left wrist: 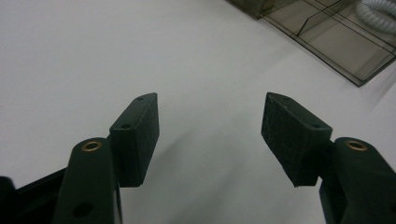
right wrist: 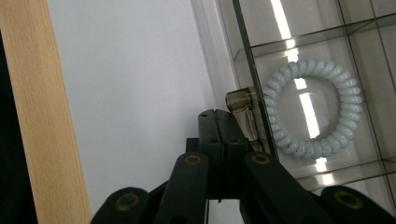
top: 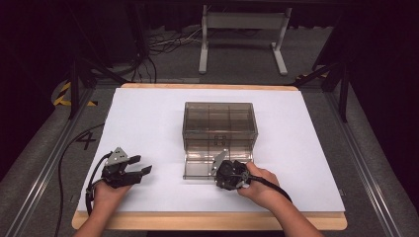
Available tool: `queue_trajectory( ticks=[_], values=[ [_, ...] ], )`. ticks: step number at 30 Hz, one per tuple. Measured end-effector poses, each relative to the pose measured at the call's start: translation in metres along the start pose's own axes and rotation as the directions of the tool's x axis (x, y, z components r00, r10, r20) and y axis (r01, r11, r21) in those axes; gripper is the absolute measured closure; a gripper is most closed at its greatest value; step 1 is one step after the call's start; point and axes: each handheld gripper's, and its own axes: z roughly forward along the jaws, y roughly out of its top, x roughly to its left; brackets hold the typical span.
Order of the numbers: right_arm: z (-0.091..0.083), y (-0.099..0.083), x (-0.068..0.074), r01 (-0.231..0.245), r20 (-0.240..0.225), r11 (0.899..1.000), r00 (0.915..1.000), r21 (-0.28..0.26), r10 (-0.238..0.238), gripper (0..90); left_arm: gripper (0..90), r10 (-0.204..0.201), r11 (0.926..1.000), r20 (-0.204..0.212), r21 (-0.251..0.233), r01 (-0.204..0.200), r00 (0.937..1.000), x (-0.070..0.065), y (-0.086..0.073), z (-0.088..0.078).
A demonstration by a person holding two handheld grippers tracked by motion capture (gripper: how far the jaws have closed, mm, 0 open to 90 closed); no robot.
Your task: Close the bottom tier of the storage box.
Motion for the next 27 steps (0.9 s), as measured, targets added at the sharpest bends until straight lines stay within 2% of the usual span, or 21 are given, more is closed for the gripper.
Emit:
queue_trajectory(
  ticks=[14, 27],
  values=[
    [0.002, 0.003, -0.006, -0.002, 0.023, 1.0, 0.9997, -0.005, 0.002, 90.0, 37.7, 0.0, 1.0, 0.0, 0.0, 0.0, 1.0, 0.0, 0.0, 0.0],
    [0.002, 0.0, -0.016, -0.035, 0.042, 0.999, 0.9985, -0.021, 0.036, 90.0, 37.7, -0.001, 1.0, 0.001, 0.0, 0.001, 1.0, 0.0, 0.0, 0.0]
  ],
)
